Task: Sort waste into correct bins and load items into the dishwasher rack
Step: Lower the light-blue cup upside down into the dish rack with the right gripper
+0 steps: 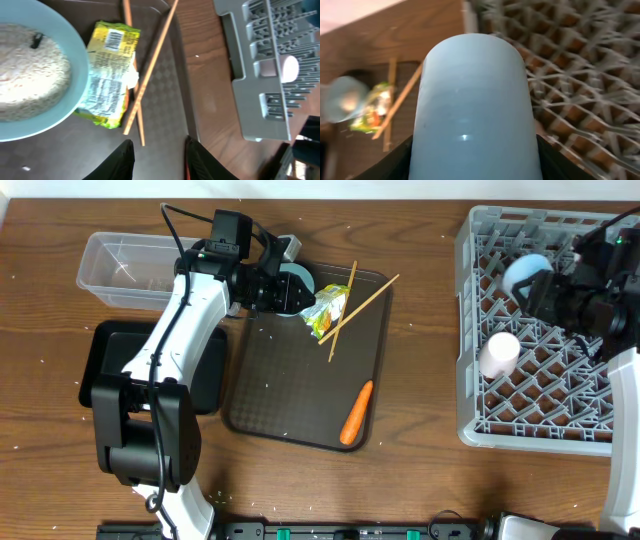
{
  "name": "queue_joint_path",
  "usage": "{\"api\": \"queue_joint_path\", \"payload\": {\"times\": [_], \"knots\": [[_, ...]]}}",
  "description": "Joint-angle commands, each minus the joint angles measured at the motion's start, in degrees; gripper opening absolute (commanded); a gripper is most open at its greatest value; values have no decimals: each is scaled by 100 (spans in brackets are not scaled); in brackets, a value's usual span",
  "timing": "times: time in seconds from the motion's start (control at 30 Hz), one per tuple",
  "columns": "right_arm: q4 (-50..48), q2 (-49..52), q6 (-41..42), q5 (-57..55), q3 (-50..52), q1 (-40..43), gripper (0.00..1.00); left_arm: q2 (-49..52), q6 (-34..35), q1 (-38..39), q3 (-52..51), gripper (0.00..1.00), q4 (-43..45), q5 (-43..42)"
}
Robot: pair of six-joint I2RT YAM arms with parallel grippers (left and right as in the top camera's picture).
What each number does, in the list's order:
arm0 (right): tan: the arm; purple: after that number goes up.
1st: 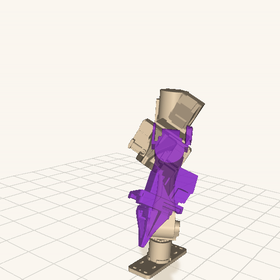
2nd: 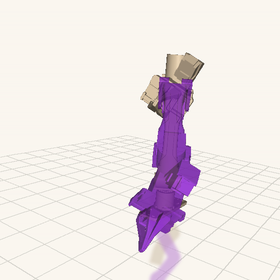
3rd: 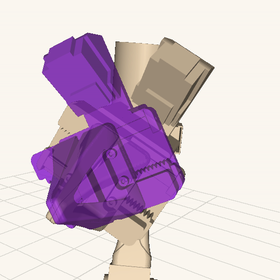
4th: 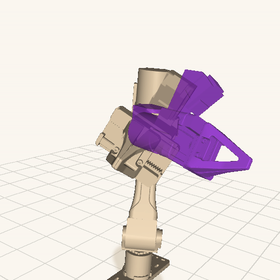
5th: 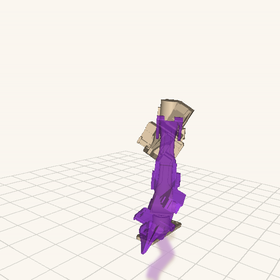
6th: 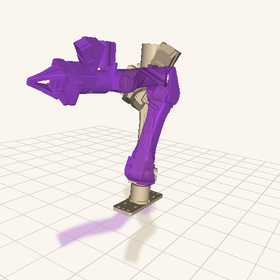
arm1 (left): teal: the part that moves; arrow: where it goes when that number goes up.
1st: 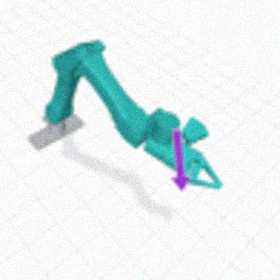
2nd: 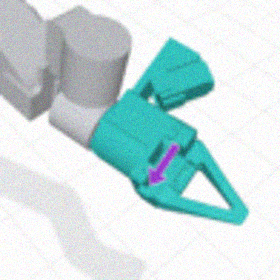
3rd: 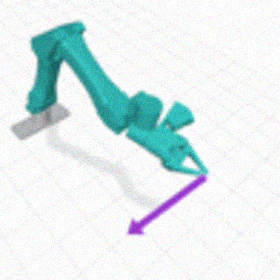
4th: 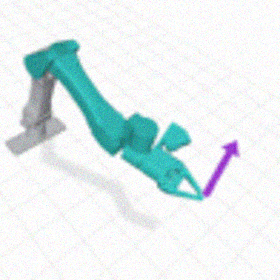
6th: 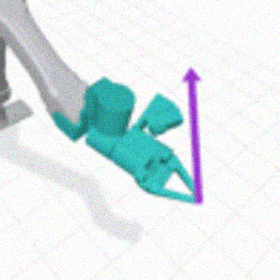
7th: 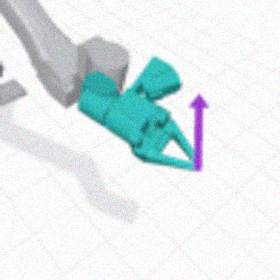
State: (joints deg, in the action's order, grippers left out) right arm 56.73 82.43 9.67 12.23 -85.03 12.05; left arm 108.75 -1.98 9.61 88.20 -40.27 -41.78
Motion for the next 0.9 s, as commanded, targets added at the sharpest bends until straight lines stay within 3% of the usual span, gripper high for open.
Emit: {"api": "queue_joint_path", "payload": {"times": [0.0,0.87], "knots": [[48,188,-4,-686,-61,81,47,-39,-81,13,-55,36,-15,203],[109,2225,-94,-754,-63,-385,48,-39,-81,13,-61,36,-20,203]]}}
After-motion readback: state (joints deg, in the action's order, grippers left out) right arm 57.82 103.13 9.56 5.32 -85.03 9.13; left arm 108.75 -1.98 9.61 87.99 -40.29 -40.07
